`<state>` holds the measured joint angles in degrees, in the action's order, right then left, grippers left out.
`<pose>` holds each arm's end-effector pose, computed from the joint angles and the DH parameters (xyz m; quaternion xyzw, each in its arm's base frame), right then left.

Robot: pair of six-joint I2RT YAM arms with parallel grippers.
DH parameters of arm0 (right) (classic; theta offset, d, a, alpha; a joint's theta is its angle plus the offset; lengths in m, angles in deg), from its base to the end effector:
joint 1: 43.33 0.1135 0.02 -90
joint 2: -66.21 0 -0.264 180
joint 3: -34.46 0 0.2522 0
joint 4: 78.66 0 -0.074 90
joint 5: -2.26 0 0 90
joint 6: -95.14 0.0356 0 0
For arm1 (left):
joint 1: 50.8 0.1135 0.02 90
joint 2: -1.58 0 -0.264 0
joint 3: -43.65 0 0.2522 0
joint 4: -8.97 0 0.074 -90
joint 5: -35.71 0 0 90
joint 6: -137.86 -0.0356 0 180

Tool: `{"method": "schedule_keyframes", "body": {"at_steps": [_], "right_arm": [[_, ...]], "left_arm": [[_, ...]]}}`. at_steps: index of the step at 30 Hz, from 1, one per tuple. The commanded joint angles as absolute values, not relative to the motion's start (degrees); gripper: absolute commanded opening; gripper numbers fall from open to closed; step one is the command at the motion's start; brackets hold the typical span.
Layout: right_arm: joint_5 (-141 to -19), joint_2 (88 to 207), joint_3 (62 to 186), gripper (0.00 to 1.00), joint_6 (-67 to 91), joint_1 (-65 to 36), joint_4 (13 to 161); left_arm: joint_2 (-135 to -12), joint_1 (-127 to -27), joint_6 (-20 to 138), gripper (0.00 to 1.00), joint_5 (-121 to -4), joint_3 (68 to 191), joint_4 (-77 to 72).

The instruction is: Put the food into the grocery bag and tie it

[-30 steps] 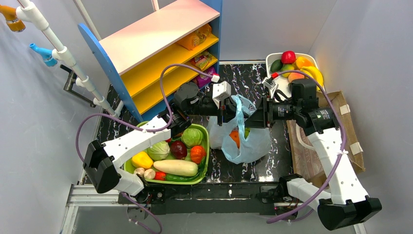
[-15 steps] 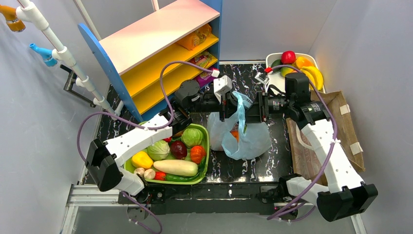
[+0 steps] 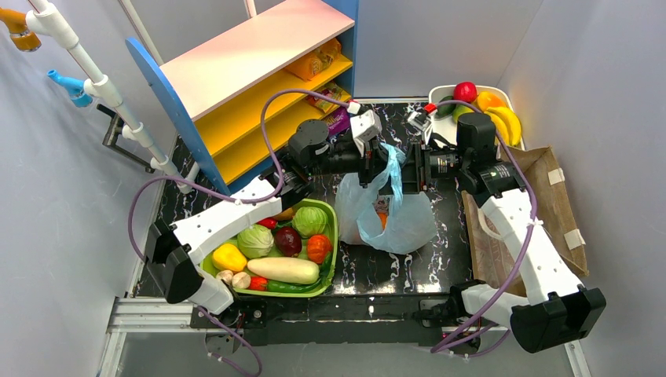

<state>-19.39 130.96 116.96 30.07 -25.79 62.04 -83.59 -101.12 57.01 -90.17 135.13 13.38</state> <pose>0.2080 0.1005 0.3972 -0.2712 0.7030 0.6015 0.2655 0.2071 -0.2823 0.4234 0.4355 0.4848 -0.5340 0.5387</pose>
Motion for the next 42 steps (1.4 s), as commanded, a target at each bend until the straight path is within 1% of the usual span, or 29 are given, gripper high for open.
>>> {"method": "schedule_keyframes", "body": {"at_steps": [1, 12, 15, 20, 23, 34, 42], "right_arm": [[-19.72, 128.39, 116.54, 0.45, 30.48, -25.04, 66.95], [-22.56, 126.29, 115.92, 0.46, 32.10, -25.04, 71.97], [-25.64, 124.56, 114.62, 0.46, 32.10, -25.03, 73.64], [-29.89, 121.74, 110.57, 0.47, 35.20, -25.04, 81.57], [-28.90, 121.94, 110.75, 0.47, 35.94, -25.00, 83.36], [-23.03, 126.79, 117.38, 0.47, 34.23, -25.05, 81.05], [-22.17, 128.26, 121.71, 0.46, 34.01, -25.02, 81.30]], "left_arm": [[-83.86, -101.82, 56.34, 0.00, -88.15, 138.19, 10.96], [-83.13, -101.80, 58.73, 0.00, -82.54, 138.08, 9.78], [-83.08, -101.77, 58.90, 0.00, -79.40, 138.76, 7.73], [-82.91, -101.78, 59.27, 0.00, -75.09, 139.15, 5.43], [-82.90, -101.78, 59.36, 0.00, -74.68, 139.09, 5.39], [-83.83, -98.70, 56.44, 0.00, -73.80, 141.50, 3.31], [-83.98, -96.20, 56.87, 0.00, -74.37, 142.35, 3.03]]}}
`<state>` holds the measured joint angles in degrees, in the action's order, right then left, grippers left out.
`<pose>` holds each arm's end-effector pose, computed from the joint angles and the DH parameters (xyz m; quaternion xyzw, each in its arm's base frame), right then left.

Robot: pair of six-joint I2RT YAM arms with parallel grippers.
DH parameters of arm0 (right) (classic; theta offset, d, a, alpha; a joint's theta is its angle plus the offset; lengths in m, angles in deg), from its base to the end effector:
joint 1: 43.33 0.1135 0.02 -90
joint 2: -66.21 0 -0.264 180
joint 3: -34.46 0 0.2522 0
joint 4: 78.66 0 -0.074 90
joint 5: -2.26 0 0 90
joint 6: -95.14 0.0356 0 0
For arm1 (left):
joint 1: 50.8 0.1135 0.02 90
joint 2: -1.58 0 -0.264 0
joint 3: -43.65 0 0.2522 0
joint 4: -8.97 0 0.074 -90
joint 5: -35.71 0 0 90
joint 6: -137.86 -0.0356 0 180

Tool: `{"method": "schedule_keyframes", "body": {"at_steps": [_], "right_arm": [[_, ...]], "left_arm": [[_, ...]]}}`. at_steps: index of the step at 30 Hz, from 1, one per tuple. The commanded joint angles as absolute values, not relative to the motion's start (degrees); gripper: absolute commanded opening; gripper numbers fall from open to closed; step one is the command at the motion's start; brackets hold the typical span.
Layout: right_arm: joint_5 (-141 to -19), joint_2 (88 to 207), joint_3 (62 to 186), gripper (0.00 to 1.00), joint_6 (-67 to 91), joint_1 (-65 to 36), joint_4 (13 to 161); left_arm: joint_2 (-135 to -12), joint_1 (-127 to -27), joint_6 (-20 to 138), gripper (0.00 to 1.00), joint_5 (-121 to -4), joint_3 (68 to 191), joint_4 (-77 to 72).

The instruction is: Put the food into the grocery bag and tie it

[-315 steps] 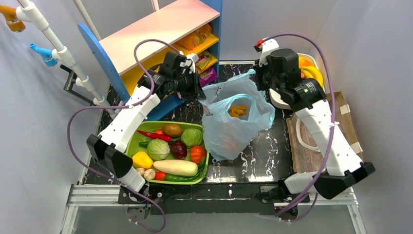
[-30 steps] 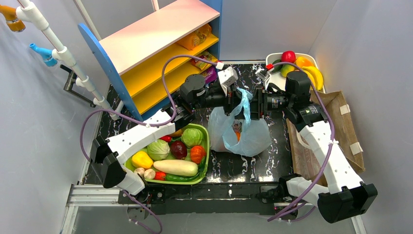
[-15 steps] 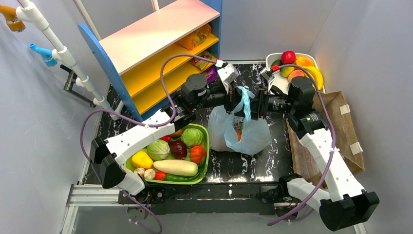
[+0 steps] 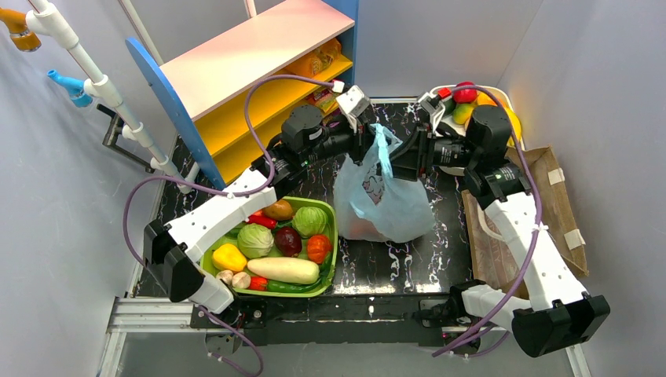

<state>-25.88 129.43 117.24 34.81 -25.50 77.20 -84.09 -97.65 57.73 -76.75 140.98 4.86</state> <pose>0.2086 0.1001 0.4264 -0.2818 0.6629 0.5800 0.3804 0.2315 -0.2669 0.4418 0.3439 0.5666 -0.4634 0.5882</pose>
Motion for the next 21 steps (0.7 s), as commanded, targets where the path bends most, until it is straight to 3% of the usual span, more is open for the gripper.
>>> {"method": "schedule_keyframes", "body": {"at_steps": [1, 21], "right_arm": [[-22.22, 128.26, 121.78, 0.46, 34.24, -25.04, 81.77], [-40.38, 129.04, 119.35, 0.55, 29.31, -24.31, 80.62]], "left_arm": [[-84.03, -96.17, 57.03, 0.00, -74.59, 142.33, 2.99], [-83.68, -96.20, 62.45, 0.00, -76.35, 141.04, 5.48]]}}
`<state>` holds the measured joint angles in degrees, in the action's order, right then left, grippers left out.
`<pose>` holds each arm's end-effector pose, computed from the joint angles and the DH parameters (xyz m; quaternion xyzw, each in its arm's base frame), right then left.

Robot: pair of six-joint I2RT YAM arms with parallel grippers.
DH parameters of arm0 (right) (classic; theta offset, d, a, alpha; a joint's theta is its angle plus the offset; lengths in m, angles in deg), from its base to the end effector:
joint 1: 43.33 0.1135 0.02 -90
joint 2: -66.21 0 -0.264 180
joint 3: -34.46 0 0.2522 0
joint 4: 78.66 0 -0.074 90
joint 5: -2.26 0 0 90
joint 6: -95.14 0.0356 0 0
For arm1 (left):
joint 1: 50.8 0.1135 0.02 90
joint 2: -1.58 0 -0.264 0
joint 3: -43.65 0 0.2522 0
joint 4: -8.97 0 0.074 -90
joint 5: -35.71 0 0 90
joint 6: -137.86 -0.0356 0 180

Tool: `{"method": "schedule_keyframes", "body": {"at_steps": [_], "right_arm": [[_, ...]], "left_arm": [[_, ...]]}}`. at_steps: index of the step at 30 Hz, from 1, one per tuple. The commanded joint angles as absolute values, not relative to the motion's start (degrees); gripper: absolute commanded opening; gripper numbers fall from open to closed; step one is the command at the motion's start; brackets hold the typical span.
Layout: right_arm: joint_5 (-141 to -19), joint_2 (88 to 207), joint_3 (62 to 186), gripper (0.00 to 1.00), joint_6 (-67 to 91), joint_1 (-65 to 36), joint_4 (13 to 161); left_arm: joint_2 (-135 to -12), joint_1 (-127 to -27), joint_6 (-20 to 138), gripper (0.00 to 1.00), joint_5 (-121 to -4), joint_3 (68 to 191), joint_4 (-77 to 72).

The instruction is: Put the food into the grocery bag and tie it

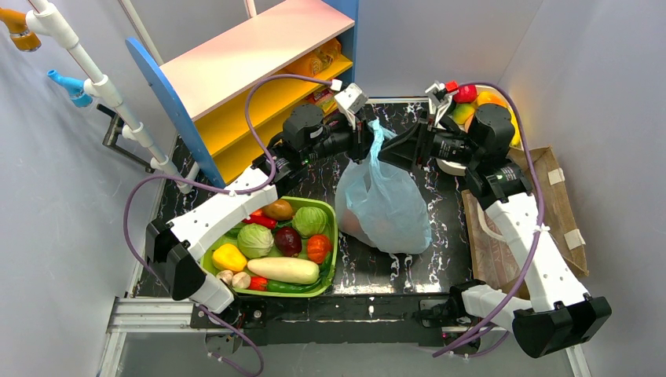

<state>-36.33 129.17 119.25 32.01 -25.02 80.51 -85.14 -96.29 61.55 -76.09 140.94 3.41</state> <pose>0.2099 0.0988 0.4441 -0.2614 0.6529 0.5276 0.4766 0.2426 -0.2656 0.4327 0.3158 0.5998 -0.4686 0.5665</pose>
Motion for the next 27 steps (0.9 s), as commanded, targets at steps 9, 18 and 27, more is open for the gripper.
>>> {"method": "schedule_keyframes", "body": {"at_steps": [9, 18, 27], "right_arm": [[-48.72, 129.83, 121.51, 0.58, 23.47, -21.74, 72.84], [-52.75, 130.75, 123.15, 0.60, 23.63, -18.71, 74.42], [-49.60, 131.16, 123.90, 0.60, 25.29, -17.49, 78.38]], "left_arm": [[-83.69, -96.16, 62.71, 0.00, -76.41, 141.14, 5.84], [-83.81, -96.19, 63.20, 0.00, -76.53, 140.61, 6.37], [-83.47, -96.18, 62.87, 0.00, -75.82, 140.00, 6.02]]}}
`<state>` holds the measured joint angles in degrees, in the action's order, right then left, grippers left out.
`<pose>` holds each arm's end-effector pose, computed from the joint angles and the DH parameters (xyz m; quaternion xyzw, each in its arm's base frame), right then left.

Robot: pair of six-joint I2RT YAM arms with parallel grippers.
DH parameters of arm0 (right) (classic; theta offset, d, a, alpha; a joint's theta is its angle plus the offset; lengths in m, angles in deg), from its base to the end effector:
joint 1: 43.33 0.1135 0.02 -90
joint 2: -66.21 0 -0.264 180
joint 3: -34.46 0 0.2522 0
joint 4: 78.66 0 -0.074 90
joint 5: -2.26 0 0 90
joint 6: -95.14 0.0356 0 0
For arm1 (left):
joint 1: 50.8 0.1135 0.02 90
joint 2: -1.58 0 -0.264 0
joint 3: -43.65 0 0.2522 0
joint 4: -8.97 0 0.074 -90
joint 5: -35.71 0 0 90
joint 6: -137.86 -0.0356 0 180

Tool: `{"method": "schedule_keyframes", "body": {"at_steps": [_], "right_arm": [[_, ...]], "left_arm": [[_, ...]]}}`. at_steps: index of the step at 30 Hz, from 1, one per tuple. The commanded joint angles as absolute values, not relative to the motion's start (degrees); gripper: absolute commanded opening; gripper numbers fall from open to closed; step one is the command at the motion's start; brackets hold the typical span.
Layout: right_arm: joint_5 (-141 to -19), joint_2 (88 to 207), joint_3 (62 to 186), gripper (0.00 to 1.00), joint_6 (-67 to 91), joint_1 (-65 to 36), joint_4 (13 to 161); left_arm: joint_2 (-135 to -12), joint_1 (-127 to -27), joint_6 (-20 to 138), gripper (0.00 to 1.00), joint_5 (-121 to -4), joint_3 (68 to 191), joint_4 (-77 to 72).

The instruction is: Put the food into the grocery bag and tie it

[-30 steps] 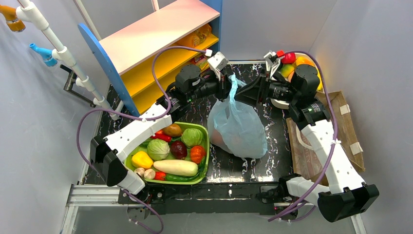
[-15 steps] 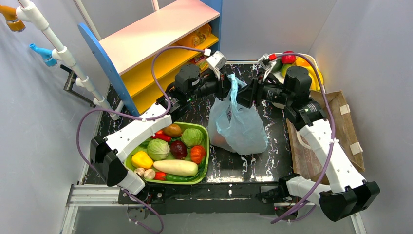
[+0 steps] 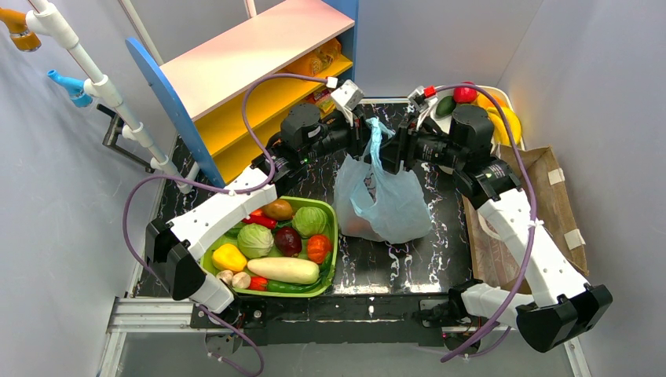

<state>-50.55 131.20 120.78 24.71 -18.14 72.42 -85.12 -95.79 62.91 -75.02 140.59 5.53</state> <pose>0.2123 0.1237 0.4310 -0.2448 0.7019 0.4596 0.4860 0.2454 -0.2631 0.4346 0.2987 0.5962 -0.4714 0.5772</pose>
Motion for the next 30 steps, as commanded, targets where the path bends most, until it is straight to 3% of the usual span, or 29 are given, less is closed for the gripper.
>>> {"method": "schedule_keyframes", "body": {"at_steps": [1, 12, 16, 23, 30], "right_arm": [[-49.71, 131.16, 123.79, 0.60, 25.78, -17.49, 78.88], [-54.10, 134.34, 123.70, 0.56, 30.57, -16.33, 81.69], [-55.68, 136.02, 125.69, 0.44, 30.17, -15.39, 79.73], [-60.66, 135.10, 125.68, 0.04, 29.85, -14.56, 77.72], [-65.45, 132.45, 124.07, 0.01, 31.83, -14.48, 76.42]], "left_arm": [[-83.30, -96.18, 62.93, 0.00, -75.73, 139.68, 6.29], [-82.55, -96.22, 63.24, 0.00, -75.53, 138.85, 6.67], [-82.22, -96.22, 63.45, 0.00, -75.39, 138.42, 6.56], [-81.60, -96.21, 63.29, 0.00, -75.00, 137.42, 6.68], [-79.71, -96.15, 61.42, 0.00, -74.16, 136.19, 5.41]]}}
